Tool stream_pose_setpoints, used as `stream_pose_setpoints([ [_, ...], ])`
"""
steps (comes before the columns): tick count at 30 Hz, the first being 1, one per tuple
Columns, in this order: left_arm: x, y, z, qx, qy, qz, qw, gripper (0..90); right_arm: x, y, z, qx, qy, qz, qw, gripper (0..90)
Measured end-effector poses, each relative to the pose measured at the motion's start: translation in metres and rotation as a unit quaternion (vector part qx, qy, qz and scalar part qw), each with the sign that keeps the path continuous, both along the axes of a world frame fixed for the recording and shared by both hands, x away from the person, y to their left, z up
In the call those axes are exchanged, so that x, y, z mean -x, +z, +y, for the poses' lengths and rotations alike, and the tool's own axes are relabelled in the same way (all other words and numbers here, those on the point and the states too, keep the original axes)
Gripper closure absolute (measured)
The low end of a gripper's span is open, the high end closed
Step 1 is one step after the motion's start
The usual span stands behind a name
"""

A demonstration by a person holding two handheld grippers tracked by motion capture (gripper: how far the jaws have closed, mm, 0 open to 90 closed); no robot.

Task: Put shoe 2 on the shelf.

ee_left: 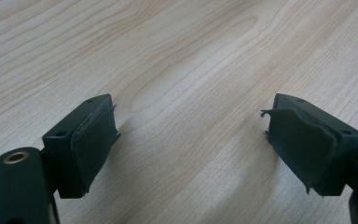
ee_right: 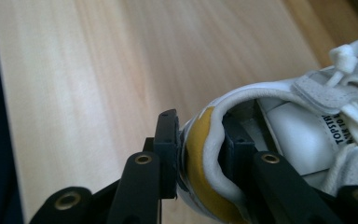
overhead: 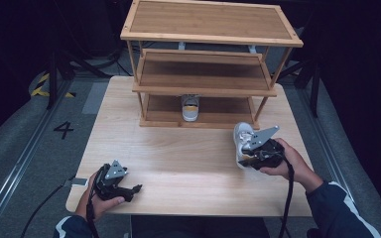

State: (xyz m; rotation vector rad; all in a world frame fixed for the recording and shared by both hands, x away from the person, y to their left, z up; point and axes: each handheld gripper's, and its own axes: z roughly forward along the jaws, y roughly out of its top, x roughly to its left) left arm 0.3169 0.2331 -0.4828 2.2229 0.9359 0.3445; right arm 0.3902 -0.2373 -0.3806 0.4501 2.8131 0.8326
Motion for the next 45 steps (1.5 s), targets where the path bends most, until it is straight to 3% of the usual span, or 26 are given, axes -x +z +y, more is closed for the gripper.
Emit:
stream_pose_setpoints([
  [4,0.0,0.0,0.0,-0.003,-0.002,-0.002,1.0,15.7,-0.011,0.003,0.006,0.007,0.002,-0.018,0.9998,72.5],
  [5,-0.001,0.0,0.0,-0.004,-0.003,-0.002,1.0,15.7,-0.023,0.006,0.012,0.008,0.008,-0.023,0.9997,72.4],
  [7,-0.001,0.0,0.0,-0.002,-0.003,-0.001,1.0,15.6,-0.026,0.007,0.013,0.007,0.009,-0.027,0.9996,72.4],
  [11,-0.001,0.0,-0.001,0.001,0.001,0.0,1.0,15.6,-0.049,0.011,0.024,0.006,0.018,-0.04,0.999,72.4],
  [19,-0.001,0.0,-0.001,0.001,0.001,0.001,1.0,15.6,-0.081,0.01,0.044,0.001,0.016,-0.045,0.9988,72.3],
  [23,-0.001,0.0,0.0,-0.007,-0.003,-0.004,1.0,15.5,-0.1,0.003,0.06,-0.005,0.022,-0.037,0.9991,72.3],
  [33,-0.001,0.0,0.0,-0.006,-0.003,-0.004,1.0,15.5,-0.137,-0.029,0.094,0.015,0.028,-0.002,0.9995,72.2],
  [40,-0.001,0.0,0.0,-0.006,-0.003,-0.004,1.0,15.5,-0.15,-0.043,0.101,0.012,0.026,0.012,0.9995,71.7],
  [45,-0.001,0.0,0.0,-0.003,-0.001,-0.001,1.0,15.5,-0.15,-0.041,0.099,0.008,0.018,0.004,0.9998,65.7],
])
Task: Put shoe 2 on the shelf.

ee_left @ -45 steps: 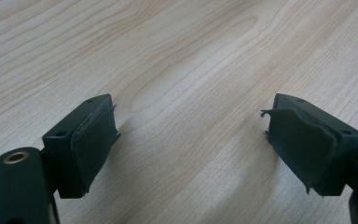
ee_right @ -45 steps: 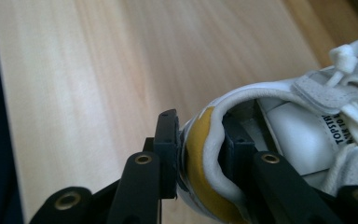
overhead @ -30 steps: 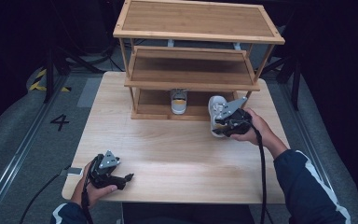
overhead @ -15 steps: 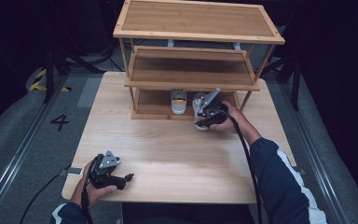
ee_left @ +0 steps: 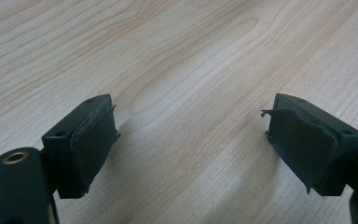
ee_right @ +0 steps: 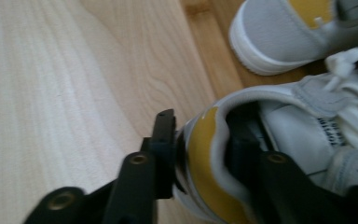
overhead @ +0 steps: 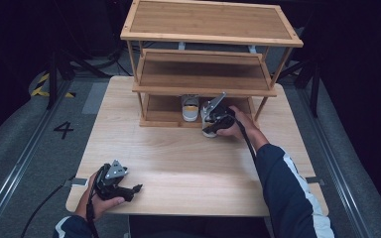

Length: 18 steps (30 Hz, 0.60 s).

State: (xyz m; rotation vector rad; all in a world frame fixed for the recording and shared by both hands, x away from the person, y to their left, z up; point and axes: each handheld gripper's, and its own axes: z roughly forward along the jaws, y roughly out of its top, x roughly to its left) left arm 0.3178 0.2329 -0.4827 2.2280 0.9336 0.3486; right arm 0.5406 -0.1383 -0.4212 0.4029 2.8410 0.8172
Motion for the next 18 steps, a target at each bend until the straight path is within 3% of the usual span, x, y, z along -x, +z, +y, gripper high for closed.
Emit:
stream_pose_setpoints([
  [2,0.0,0.0,0.0,0.004,0.002,0.002,1.0,15.5,0.001,0.002,-0.002,0.0,-0.007,-0.003,1.0,63.1],
  [3,-0.001,0.0,0.001,-0.005,-0.003,-0.004,1.0,15.5,0.002,0.002,-0.002,-0.002,-0.015,-0.007,0.9999,58.7],
  [4,0.0,0.0,0.0,0.003,0.002,0.002,1.0,15.5,0.003,0.003,-0.003,0.0,-0.025,-0.016,0.9996,55.9],
  [7,0.0,0.0,0.0,0.004,0.001,0.001,1.0,15.7,0.006,0.007,-0.007,-0.023,-0.041,-0.017,0.9988,52.3],
  [12,0.001,0.0,0.0,0.003,0.001,0.001,1.0,15.7,0.011,0.013,-0.014,-0.027,-0.063,-0.032,0.9971,49.0],
  [15,0.001,0.0,0.0,0.003,0.001,0.001,1.0,15.7,0.021,0.021,-0.022,-0.042,-0.073,-0.053,0.9951,45.4],
  [18,0.001,0.0,0.0,0.003,0.001,0.0,1.0,15.8,0.031,0.027,-0.028,-0.061,-0.081,-0.057,0.9933,40.9],
])
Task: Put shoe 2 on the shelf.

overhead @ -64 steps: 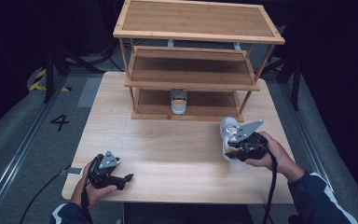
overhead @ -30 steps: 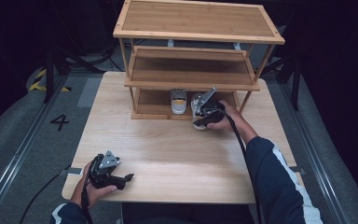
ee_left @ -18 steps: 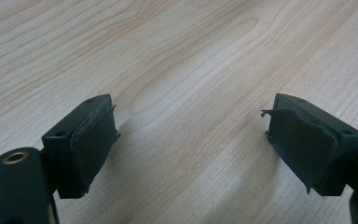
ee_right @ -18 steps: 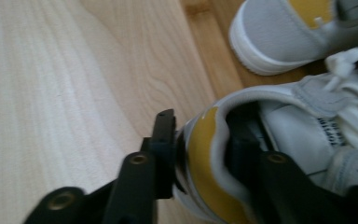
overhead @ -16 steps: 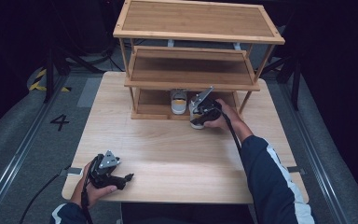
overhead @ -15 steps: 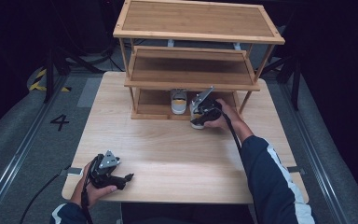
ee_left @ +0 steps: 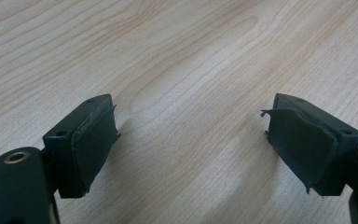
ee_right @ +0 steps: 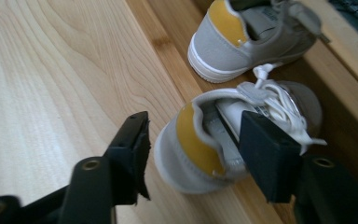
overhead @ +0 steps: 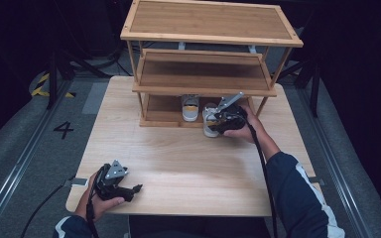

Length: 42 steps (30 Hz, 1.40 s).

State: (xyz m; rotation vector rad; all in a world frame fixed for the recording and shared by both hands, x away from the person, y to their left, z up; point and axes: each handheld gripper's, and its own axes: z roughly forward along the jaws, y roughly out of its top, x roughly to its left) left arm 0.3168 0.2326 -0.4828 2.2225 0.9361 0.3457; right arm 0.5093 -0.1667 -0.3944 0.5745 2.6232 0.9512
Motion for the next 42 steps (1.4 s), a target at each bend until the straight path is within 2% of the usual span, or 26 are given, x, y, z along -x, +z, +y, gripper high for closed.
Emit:
stream_pose_setpoints([
  [5,0.0,0.0,0.0,0.0,0.001,0.0,1.0,15.9,0.016,-0.002,-0.014,-0.018,-0.026,-0.002,0.9995,38.0],
  [8,0.001,0.0,0.0,0.0,0.002,-0.001,1.0,16.0,0.02,-0.009,-0.019,-0.012,-0.04,0.001,0.9991,36.1],
  [12,0.001,0.0,0.0,0.0,0.002,-0.001,1.0,16.1,0.017,-0.021,-0.021,-0.02,-0.06,0.01,0.9979,33.7],
  [14,0.001,0.0,0.0,0.0,0.002,-0.001,1.0,16.0,0.015,-0.03,-0.019,-0.032,-0.068,0.027,0.9968,30.7],
  [16,0.001,0.0,0.0,0.0,0.002,-0.001,1.0,16.0,0.014,-0.036,-0.016,-0.031,-0.075,0.033,0.9962,29.2],
  [20,0.001,0.0,0.0,0.0,0.002,-0.001,1.0,16.0,0.012,-0.042,-0.008,-0.032,-0.098,0.029,0.9942,24.6],
  [21,0.001,0.0,0.0,0.0,0.002,-0.001,1.0,16.1,0.009,-0.044,-0.007,-0.026,-0.116,0.024,0.9926,26.9],
  [23,0.001,0.0,0.0,0.0,0.002,-0.001,1.0,16.1,0.006,-0.049,-0.005,-0.018,-0.125,0.024,0.9916,28.8],
  [27,0.001,0.0,0.0,0.0,0.003,-0.001,1.0,16.1,0.002,-0.054,-0.006,-0.016,-0.119,0.038,0.9921,29.8],
  [31,0.001,0.0,0.0,0.0,0.003,-0.001,1.0,16.1,-0.002,-0.052,-0.013,-0.028,-0.114,0.048,0.992,35.7],
  [34,0.001,0.0,0.0,0.0,0.003,-0.001,1.0,16.1,-0.006,-0.051,-0.015,-0.026,-0.116,0.038,0.9922,38.2],
  [36,0.001,0.0,0.0,0.0,0.003,-0.001,1.0,16.1,-0.009,-0.051,-0.014,-0.027,-0.117,0.04,0.992,38.5],
  [42,0.001,0.0,0.0,0.0,0.003,-0.001,1.0,16.1,-0.022,-0.052,-0.005,-0.03,-0.135,0.034,0.9898,39.3],
])
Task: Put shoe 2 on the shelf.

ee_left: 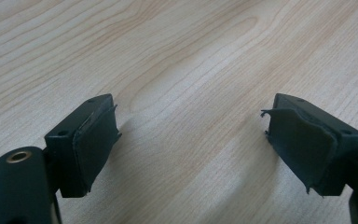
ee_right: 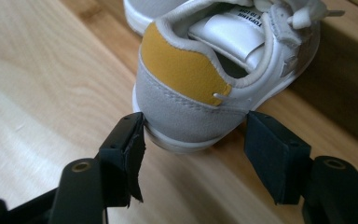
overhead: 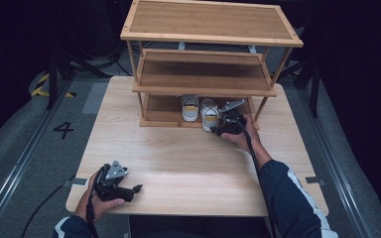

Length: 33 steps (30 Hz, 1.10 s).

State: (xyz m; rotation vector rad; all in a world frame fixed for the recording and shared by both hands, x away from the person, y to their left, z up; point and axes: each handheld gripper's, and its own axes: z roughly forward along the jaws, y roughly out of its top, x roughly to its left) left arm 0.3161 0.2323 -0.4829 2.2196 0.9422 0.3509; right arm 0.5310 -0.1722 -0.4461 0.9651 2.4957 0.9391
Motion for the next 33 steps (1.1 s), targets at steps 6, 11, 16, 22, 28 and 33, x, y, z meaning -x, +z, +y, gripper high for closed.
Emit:
stream_pose_setpoints([
  [6,0.0,0.0,0.0,0.0,0.0,0.0,1.0,16.1,-0.012,0.0,0.001,-0.002,-0.005,-0.013,0.9999,50.0],
  [11,0.0,0.0,0.0,0.0,0.0,0.0,1.0,16.1,-0.017,-0.001,0.005,-0.003,-0.015,-0.013,0.9998,50.4],
  [16,0.0,0.0,0.0,-0.004,-0.002,-0.002,1.0,16.0,-0.022,-0.003,0.01,0.0,-0.032,-0.02,0.9993,51.0],
  [22,0.0,0.0,0.001,-0.003,-0.002,-0.002,1.0,16.0,-0.025,-0.006,0.017,0.001,-0.046,-0.021,0.9987,50.4],
  [28,0.0,0.0,0.001,-0.004,-0.002,-0.002,1.0,16.1,-0.026,-0.006,0.017,0.005,-0.043,-0.021,0.9989,53.0],
  [33,0.0,0.0,0.0,-0.003,-0.002,-0.001,1.0,16.1,-0.021,0.0,0.013,-0.001,-0.027,-0.023,0.9994,54.1],
])
